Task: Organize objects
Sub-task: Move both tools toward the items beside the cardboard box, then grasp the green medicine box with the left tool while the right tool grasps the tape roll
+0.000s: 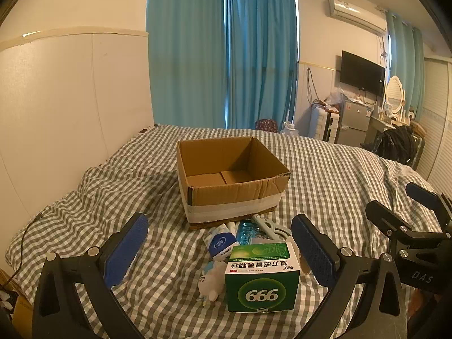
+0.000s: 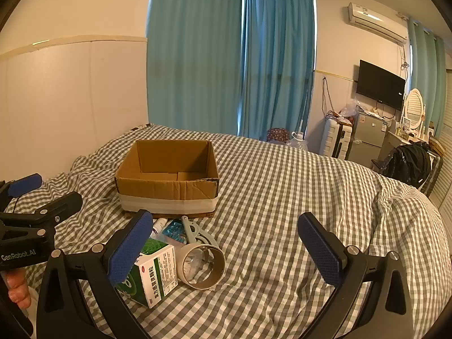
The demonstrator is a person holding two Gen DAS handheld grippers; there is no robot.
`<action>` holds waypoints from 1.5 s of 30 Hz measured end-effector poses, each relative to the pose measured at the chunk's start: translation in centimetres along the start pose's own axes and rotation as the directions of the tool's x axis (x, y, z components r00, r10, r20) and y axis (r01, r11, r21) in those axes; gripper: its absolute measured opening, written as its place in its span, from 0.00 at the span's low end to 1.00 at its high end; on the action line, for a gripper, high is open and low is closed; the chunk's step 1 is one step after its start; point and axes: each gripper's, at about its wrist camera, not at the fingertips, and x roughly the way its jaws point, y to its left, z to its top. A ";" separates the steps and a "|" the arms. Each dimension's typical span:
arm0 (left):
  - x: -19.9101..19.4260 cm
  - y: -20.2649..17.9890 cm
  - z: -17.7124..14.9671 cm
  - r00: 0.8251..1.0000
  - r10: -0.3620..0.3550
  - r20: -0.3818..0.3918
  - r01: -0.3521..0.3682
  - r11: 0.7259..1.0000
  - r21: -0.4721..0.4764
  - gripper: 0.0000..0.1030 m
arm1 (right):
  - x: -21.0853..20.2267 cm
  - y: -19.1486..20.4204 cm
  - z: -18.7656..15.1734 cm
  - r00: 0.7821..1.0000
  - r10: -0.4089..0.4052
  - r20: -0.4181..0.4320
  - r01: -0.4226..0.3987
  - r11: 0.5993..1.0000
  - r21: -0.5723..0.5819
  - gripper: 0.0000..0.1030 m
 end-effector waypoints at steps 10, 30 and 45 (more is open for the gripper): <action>0.4 0.0 -0.4 1.000 -0.019 -0.023 0.018 1.000 -0.022 1.00 | 0.2 0.1 -0.1 1.000 0.004 -0.016 -0.004 1.000 -0.010 1.00; 3.4 -2.9 -5.3 0.991 0.047 -0.129 -0.044 0.999 0.026 1.00 | 4.3 -2.3 -0.7 0.987 0.094 -0.133 -0.101 0.994 -0.051 1.00; 9.2 -5.3 -7.9 0.964 0.008 -0.267 -0.002 1.000 0.024 1.00 | 9.7 -3.1 -1.9 0.955 0.118 -0.273 -0.180 0.960 -0.215 1.00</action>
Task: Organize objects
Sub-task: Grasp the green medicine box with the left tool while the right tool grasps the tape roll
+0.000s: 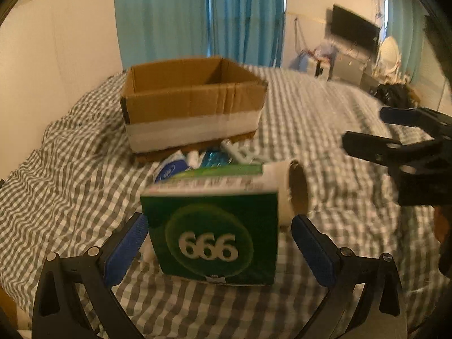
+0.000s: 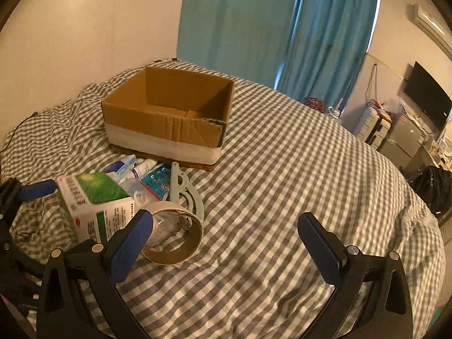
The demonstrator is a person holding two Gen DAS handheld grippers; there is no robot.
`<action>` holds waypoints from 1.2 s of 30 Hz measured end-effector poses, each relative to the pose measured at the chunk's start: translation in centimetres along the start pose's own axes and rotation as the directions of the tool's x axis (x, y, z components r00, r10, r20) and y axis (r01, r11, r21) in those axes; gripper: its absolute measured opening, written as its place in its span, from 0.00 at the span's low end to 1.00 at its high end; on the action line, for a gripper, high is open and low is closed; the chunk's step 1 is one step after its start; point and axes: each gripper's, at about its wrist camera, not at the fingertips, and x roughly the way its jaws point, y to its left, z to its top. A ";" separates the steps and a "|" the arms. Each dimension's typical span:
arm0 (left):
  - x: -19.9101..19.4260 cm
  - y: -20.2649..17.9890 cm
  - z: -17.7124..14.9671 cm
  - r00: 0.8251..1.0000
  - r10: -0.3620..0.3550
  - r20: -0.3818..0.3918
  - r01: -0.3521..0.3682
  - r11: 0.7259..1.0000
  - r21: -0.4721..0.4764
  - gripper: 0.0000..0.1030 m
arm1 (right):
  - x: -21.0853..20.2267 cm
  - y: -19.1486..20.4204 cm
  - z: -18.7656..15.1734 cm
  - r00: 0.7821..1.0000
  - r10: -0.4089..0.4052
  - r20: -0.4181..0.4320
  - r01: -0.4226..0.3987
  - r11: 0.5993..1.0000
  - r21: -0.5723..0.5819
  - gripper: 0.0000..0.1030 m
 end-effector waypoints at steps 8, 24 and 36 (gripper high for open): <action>2.7 0.2 0.3 0.999 0.036 0.014 -0.037 0.993 0.112 1.00 | 3.2 0.1 -2.1 0.996 0.054 -0.069 -0.051 0.998 0.047 1.00; 1.3 2.9 -1.2 0.999 -0.043 0.020 0.040 0.987 0.155 1.00 | 9.8 3.4 -2.6 0.950 0.240 -0.201 -0.222 0.969 0.108 0.93; -0.6 4.1 -1.3 0.996 -0.043 0.077 0.029 0.983 0.183 1.00 | 5.4 3.2 -3.0 0.975 0.202 -0.097 -0.190 0.975 0.113 0.85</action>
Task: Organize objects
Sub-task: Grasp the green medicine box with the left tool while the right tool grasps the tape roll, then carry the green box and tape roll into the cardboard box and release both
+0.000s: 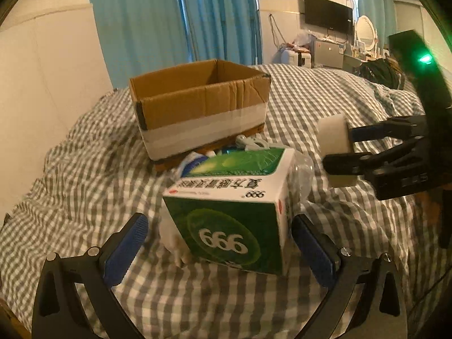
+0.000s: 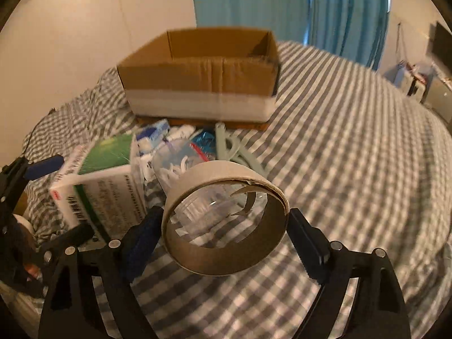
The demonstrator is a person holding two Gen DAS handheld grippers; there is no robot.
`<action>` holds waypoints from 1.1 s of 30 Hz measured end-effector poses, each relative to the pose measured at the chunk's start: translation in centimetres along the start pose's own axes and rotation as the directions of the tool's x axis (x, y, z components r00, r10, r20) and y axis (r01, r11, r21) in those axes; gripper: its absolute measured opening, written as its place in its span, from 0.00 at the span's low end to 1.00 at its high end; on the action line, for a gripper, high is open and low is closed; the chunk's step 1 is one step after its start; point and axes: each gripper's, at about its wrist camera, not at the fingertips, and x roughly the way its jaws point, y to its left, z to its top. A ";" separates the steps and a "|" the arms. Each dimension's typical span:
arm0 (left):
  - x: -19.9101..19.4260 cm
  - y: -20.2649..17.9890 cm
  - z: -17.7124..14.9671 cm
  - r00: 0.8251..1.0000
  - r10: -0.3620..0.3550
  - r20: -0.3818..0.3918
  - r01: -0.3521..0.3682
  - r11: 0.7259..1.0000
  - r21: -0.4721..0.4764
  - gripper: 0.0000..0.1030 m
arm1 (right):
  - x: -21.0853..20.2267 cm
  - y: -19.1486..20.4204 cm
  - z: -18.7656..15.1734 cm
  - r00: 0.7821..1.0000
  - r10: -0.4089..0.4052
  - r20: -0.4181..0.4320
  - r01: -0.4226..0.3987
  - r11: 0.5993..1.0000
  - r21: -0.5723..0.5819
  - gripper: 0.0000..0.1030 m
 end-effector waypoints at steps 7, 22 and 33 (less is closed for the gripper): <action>1.9 -0.4 0.9 0.994 -0.101 0.026 0.100 0.994 0.042 1.00 | -2.3 -0.2 0.1 0.999 -0.006 0.054 0.007 1.000 -0.010 0.85; 4.9 -2.8 2.0 0.996 -0.066 -0.065 0.069 0.996 0.055 0.99 | -2.5 -1.3 -0.6 0.997 -0.049 0.055 0.047 0.999 0.027 0.85; -1.0 -0.4 4.8 0.997 0.033 -0.075 -0.034 0.999 -0.016 0.99 | -7.0 -0.1 0.0 0.987 -0.098 0.123 0.095 0.995 0.036 0.85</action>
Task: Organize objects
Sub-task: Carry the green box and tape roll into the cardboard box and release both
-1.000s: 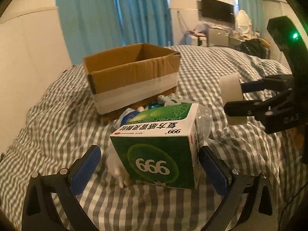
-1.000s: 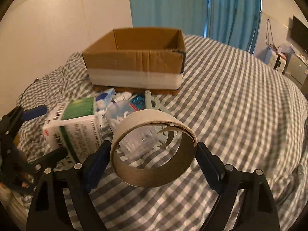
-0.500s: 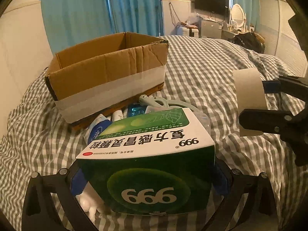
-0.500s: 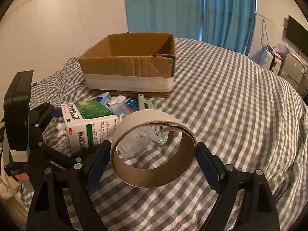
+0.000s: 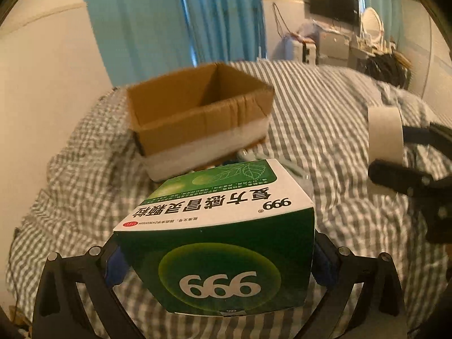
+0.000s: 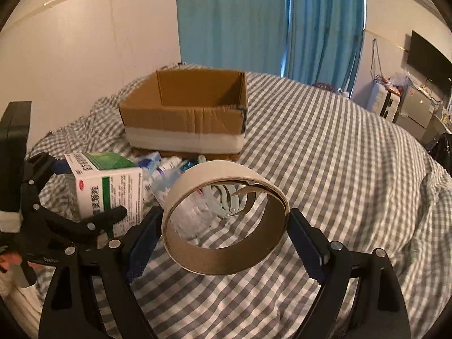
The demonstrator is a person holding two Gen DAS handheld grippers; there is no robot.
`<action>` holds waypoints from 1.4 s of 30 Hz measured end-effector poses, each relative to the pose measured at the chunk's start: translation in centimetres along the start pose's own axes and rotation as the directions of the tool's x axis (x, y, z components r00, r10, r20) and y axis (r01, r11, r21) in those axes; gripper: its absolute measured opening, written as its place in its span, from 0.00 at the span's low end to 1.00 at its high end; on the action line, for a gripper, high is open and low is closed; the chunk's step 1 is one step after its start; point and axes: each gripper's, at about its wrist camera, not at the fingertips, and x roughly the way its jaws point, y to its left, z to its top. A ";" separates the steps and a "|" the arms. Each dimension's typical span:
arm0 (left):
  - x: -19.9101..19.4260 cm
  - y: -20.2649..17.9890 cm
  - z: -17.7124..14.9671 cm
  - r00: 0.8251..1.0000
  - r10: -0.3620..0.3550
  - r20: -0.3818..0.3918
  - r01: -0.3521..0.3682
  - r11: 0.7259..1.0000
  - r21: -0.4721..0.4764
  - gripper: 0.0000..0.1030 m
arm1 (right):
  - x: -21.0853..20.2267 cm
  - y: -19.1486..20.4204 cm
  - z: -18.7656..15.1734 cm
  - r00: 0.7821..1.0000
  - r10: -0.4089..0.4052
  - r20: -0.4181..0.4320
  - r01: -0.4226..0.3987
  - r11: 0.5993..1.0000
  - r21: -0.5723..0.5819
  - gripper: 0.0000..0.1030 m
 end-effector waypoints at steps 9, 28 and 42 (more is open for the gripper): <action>-6.0 3.1 2.4 0.994 0.068 0.087 -0.061 0.995 -0.085 0.99 | -5.7 2.7 2.7 0.995 -0.035 0.089 0.041 0.997 -0.066 0.85; -5.3 7.3 11.4 0.967 0.130 0.218 -0.100 0.985 -0.144 0.99 | -6.3 3.7 13.6 0.972 -0.016 0.233 0.044 0.992 -0.115 0.85; 6.2 9.1 13.7 0.976 0.138 0.168 -0.121 0.987 -0.108 0.99 | 7.4 -0.3 19.2 0.984 0.023 0.176 -0.022 1.000 -0.006 0.85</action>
